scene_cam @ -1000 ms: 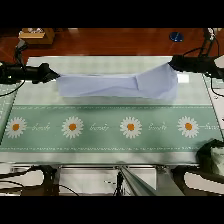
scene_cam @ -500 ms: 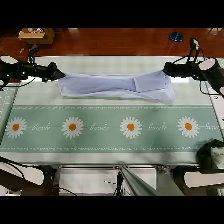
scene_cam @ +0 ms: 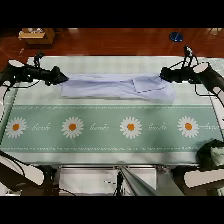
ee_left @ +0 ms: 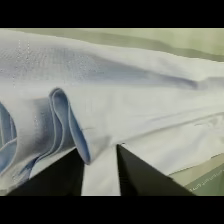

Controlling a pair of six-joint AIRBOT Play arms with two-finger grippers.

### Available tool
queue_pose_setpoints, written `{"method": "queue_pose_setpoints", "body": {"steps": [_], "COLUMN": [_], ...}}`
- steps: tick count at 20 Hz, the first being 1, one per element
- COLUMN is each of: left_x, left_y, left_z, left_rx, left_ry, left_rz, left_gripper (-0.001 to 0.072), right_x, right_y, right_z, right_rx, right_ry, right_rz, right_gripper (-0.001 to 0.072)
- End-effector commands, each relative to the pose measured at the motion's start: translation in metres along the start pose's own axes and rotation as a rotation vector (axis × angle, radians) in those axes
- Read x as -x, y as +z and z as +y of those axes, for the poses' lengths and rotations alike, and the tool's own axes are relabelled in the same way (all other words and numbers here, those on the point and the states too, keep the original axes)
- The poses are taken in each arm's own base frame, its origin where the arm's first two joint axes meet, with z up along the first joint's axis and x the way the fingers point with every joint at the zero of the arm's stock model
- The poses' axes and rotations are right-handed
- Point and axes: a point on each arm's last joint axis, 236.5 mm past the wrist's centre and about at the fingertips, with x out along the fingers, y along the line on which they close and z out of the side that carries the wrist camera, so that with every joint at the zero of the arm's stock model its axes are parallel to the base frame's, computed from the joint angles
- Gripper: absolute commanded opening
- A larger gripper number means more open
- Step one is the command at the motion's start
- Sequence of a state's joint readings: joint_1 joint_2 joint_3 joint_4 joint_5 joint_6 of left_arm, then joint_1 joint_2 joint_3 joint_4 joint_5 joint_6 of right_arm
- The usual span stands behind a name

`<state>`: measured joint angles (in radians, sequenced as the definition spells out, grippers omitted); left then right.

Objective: Fold the shirts.

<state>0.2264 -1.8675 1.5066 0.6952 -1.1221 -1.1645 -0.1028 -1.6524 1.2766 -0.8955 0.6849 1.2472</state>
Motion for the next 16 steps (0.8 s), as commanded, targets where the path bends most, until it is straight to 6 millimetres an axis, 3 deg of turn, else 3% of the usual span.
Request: {"method": "queue_pose_setpoints", "body": {"steps": [1, 4, 7, 9, 11, 12, 16], "left_x": [0.005, 0.033, 0.067, 0.082, 0.088, 0.087, 0.077], "left_y": [-0.005, 0.000, 0.016, 0.021, 0.023, 0.022, 0.016], "left_z": [0.001, 0.004, 0.007, 0.004, -0.001, -0.003, -0.015], "left_rx": [0.007, 0.002, 0.008, 0.006, -0.006, -0.009, -0.031], "left_ry": [-0.013, -0.026, -0.019, -0.014, -0.014, -0.015, -0.026], "left_rz": [0.026, 0.031, -0.023, -0.051, -0.061, -0.058, -0.030], "left_gripper": [0.0403, 0.0403, 0.0383, 0.0383, 0.0383, 0.0382, 0.0382], "right_x": [0.009, 0.052, 0.112, 0.137, 0.140, 0.135, 0.099], "right_y": [-0.001, 0.030, 0.058, 0.056, 0.033, 0.017, -0.025], "right_z": [0.001, -0.009, -0.048, -0.080, -0.105, -0.113, -0.112], "right_rx": [0.024, 0.107, 0.148, 0.090, 0.023, -0.010, -0.132], "right_ry": [0.008, -0.042, -0.185, -0.257, -0.267, -0.258, -0.150], "right_rz": [0.015, -0.076, -0.165, -0.157, -0.064, 0.000, 0.167], "right_gripper": [0.0166, 0.0248, 0.0248, 0.0422, 0.0519, 0.0530, 0.0535]}}
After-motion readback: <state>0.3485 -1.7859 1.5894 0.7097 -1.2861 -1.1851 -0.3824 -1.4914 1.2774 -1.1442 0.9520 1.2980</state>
